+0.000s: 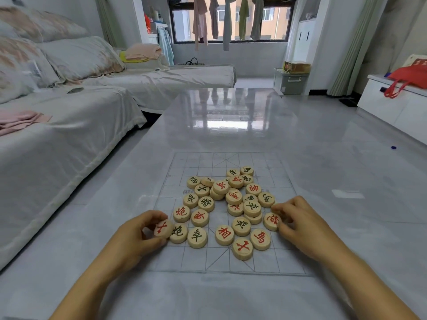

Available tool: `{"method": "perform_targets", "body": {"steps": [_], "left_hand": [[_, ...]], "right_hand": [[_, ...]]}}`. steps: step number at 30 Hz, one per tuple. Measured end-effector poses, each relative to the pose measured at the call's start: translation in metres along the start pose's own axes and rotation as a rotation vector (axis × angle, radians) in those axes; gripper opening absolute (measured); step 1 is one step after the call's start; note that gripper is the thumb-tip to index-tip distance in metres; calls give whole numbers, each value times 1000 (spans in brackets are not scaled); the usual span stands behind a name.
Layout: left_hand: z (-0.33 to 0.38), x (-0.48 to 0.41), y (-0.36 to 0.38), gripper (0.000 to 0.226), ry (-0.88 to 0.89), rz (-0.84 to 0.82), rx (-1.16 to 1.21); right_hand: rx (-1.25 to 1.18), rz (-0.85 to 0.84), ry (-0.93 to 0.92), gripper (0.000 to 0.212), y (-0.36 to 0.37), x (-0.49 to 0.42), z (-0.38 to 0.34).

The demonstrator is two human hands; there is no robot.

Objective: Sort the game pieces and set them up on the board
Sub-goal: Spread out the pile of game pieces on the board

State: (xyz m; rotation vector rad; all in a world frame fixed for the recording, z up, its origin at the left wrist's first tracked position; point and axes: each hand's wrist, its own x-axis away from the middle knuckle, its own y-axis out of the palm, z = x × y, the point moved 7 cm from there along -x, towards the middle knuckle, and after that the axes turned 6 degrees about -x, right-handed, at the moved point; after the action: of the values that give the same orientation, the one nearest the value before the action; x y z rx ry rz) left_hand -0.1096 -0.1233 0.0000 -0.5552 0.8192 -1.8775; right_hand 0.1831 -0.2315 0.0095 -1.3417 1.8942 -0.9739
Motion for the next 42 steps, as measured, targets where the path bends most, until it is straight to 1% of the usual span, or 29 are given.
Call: {"method": "perform_targets", "body": {"steps": [6,10,13,15,17,19,21,23,26,29,31,32,35,38,42], "left_hand": [[-4,3,-8,34,24,28,-215],[3,1,3,40,56,-60,-199],[6,-1,8,51,50,-94,-181],[6,-4,9,55,37,-66,-173],[10,-9,10,54,66,-1,-175],[25,-13,12,59,167,67,-171],[44,-18,19,62,272,107,-162],[66,-24,27,54,340,131,-156],[99,-40,44,43,406,126,-248],[122,-68,65,51,403,9,-486],[131,-82,76,47,418,-93,-631],[133,-86,80,43,433,-117,-672],[132,-79,79,38,481,-85,-632],[124,-56,74,38,556,-53,-570],[106,-26,71,38,542,-68,-511]], "right_hand": [[36,-30,-18,36,6,2,-5],[13,0,-30,35,6,1,-8],[30,53,-145,44,9,-2,-22],[65,47,-248,47,14,-5,-33],[65,23,-305,47,20,-7,-41],[54,35,-321,40,22,-9,-44],[37,89,-324,34,18,-9,-46],[32,119,-279,30,12,-10,-40],[-19,186,-133,35,-8,-13,-15],[-30,217,-5,37,-24,-15,13],[-10,200,41,34,-25,-17,24],[-9,190,49,32,-25,-17,27],[-2,163,57,30,-23,-19,30],[23,142,99,34,-25,-18,33],[96,124,190,36,-31,-15,44]]}}
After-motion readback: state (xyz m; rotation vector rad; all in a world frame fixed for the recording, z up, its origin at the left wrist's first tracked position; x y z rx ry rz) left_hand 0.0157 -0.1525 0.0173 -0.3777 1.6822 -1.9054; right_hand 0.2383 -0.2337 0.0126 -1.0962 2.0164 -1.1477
